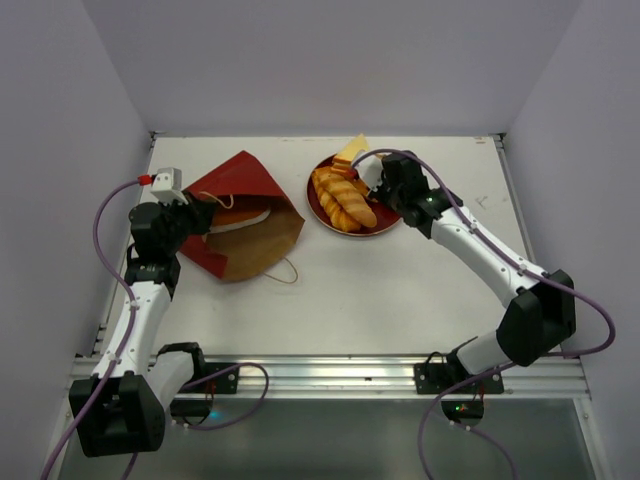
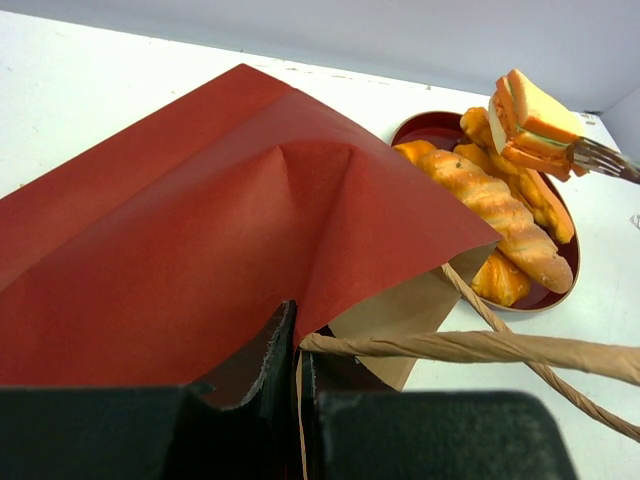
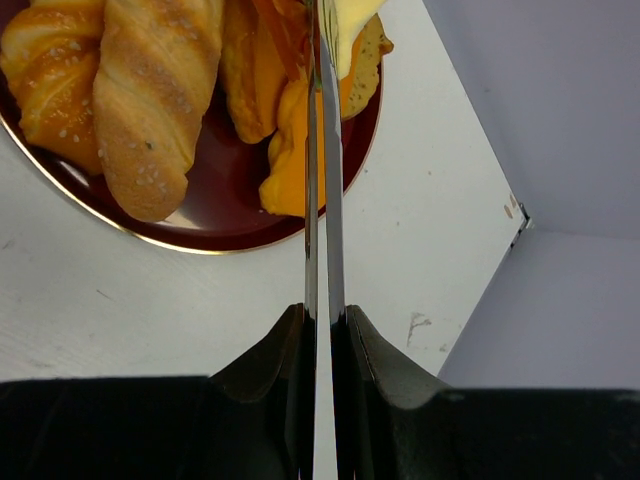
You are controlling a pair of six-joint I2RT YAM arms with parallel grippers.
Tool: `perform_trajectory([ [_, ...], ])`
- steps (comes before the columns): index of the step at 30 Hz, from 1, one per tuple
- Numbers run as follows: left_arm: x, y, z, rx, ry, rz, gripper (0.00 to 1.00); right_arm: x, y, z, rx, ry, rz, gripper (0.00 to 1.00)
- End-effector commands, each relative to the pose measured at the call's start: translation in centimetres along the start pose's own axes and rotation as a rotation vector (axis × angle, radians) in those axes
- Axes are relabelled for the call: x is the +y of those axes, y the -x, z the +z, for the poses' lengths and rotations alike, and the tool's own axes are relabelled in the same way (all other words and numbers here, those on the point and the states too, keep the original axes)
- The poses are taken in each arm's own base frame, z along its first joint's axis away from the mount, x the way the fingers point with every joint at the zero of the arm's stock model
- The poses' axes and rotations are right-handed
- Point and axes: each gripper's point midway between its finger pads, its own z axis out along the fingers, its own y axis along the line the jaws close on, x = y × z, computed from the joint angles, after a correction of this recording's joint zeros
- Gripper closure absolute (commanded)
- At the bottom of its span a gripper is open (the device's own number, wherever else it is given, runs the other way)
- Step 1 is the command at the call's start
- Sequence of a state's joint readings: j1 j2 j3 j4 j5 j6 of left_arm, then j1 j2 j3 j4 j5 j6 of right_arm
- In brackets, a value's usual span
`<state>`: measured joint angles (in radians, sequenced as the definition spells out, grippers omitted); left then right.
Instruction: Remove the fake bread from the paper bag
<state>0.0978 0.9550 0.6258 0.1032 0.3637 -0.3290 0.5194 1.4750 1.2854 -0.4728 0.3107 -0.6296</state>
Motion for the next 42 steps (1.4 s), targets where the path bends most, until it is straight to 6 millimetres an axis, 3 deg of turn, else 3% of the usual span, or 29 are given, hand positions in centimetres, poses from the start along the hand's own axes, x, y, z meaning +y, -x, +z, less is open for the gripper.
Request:
perform_trajectory([
  [1,-0.3,0.9,-0.2,-0.028,-0.016,0.021,0.91,-2.1,1.5,-0.2,-0.066,-0.085,0.031,1.00],
  [4,-0.4,0.9,-0.3,-0.029,-0.021,0.020,0.91,-1.3,0.5,0.2,-0.038,-0.060,0.012,0.98],
  [11,-0.4,0.9,-0.2,-0.028,-0.020,0.021,0.91,0.4,-0.9,0.4,-0.007,-0.005,-0.012,0.83],
  [15,-0.4,0.9,-0.2,-0.030,-0.019,0.020,0.91,0.1,-0.8,-0.3,-0.020,-0.011,-0.005,0.71],
  [21,-0.4,0.8,-0.2,-0.027,-0.018,0.021,0.91,-0.4,-0.3,-1.3,-0.042,-0.017,0.012,0.62],
  [37,-0.4,0.8,-0.2,-0.027,-0.018,0.022,0.91,-0.1,0.5,-3.4,-0.098,0.036,0.054,0.56],
  [41,-0.3,0.9,-0.2,-0.029,-0.016,0.023,0.91,1.5,2.0,-6.2,-0.183,0.179,0.064,0.58],
  [42,-0.3,0.9,-0.2,-0.027,-0.017,0.024,0.91,3.1,3.0,-7.2,-0.247,0.287,0.046,0.59],
])
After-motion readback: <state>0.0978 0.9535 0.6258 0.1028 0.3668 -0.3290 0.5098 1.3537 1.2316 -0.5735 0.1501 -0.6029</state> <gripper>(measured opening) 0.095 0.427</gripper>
